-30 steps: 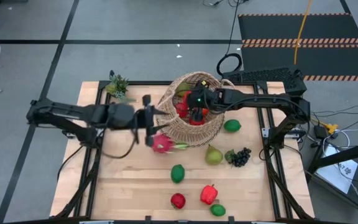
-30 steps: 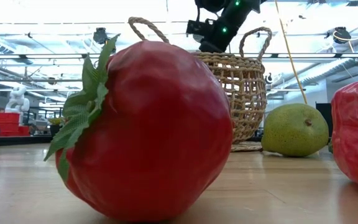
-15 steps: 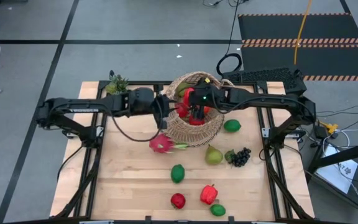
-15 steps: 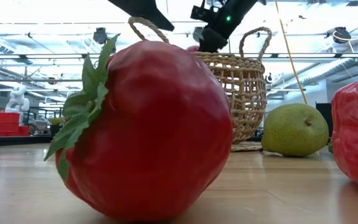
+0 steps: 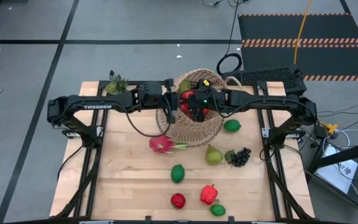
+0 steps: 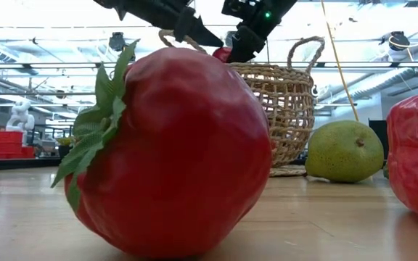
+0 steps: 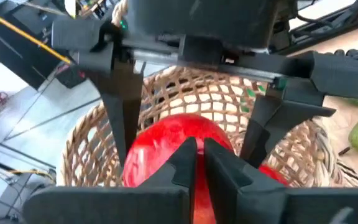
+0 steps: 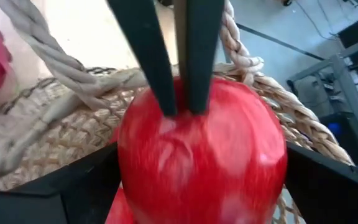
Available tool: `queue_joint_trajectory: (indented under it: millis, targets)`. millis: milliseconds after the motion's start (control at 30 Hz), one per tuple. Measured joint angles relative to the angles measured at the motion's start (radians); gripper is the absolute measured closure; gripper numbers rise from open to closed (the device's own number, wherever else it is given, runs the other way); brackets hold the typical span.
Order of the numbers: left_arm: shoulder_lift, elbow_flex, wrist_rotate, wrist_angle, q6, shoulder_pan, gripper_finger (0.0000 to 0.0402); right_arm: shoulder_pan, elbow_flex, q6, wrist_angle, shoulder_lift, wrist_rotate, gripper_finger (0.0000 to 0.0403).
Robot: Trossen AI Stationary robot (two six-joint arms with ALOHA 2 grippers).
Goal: Build produce basket
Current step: Put the red apple into the basket, then adjust the basket on the mat
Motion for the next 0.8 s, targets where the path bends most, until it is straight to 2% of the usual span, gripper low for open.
queue_joint_trajectory:
  millis: [167, 367, 567, 700, 800]
  targets:
    - [-0.022, 0.0, -0.008, -0.056, -0.013, 0.024, 0.0392, 0.005, 0.0, -0.001, 0.003, 0.0, 0.003, 0.0003]
    - [-0.028, 0.0, -0.008, -0.078, -0.019, 0.037, 0.0385, 0.021, 0.002, -0.001, 0.033, -0.018, 0.001, 0.0003]
    - [-0.043, 0.0, 0.02, -0.003, -0.011, -0.013, 0.0377, 0.019, 0.001, 0.019, 0.008, -0.019, 0.002, 0.0003]
    - [-0.04, 0.0, 0.026, -0.011, 0.033, -0.029, 0.0384, 0.022, 0.002, 0.019, 0.014, -0.019, 0.005, 0.0003]
    - [-0.056, -0.001, 0.024, -0.032, 0.013, -0.035, 0.0392, 0.031, 0.001, 0.052, -0.009, -0.035, 0.008, 0.0003]
